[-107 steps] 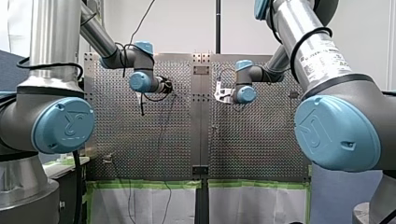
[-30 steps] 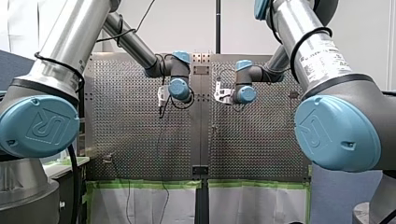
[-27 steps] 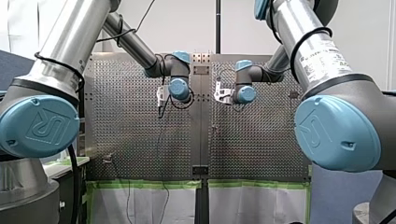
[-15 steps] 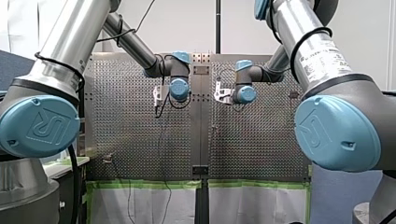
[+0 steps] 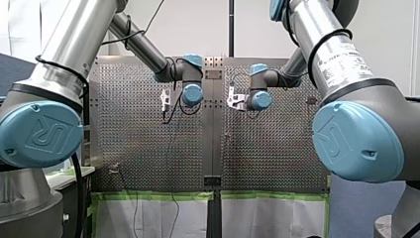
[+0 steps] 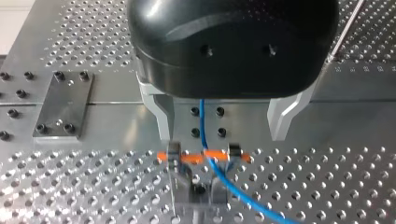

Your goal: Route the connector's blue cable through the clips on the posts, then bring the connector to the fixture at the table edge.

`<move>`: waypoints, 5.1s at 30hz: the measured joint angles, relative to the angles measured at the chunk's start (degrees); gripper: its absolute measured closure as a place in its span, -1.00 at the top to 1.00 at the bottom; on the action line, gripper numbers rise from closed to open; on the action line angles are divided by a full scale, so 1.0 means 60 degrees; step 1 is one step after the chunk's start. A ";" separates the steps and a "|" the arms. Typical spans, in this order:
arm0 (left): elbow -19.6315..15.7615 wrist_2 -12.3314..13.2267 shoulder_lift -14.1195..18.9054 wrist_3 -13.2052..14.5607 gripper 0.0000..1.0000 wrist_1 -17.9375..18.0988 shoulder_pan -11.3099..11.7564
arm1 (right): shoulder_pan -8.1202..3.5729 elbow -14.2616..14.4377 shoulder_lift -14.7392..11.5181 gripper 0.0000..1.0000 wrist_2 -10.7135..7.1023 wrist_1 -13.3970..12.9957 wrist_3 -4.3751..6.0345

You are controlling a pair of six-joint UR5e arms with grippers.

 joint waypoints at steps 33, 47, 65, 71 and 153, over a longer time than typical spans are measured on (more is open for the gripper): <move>0.0005 0.0329 -0.0002 0.0419 1.00 0.0059 0.0261 | 0.0043 -0.0002 0.0006 -1.00 0.0000 0.0031 0.0006; 0.0015 0.0512 -0.0013 0.0424 1.00 0.0178 0.0305 | 0.0068 -0.0004 0.0007 -1.00 0.0000 0.0005 0.0014; 0.0754 0.0188 -0.0681 0.0422 1.00 0.0164 0.0230 | 0.0087 -0.0004 0.0012 -1.00 0.0000 -0.0002 0.0003; 0.0784 0.0079 -0.0686 0.0425 1.00 0.0195 0.0250 | 0.0087 -0.0005 0.0014 -1.00 -0.0001 0.0005 -0.0007; -0.0162 0.0438 -0.1915 0.0381 -1.00 0.1434 -0.0700 | 0.0248 0.1856 -0.0785 -1.00 0.1004 0.0241 -0.0493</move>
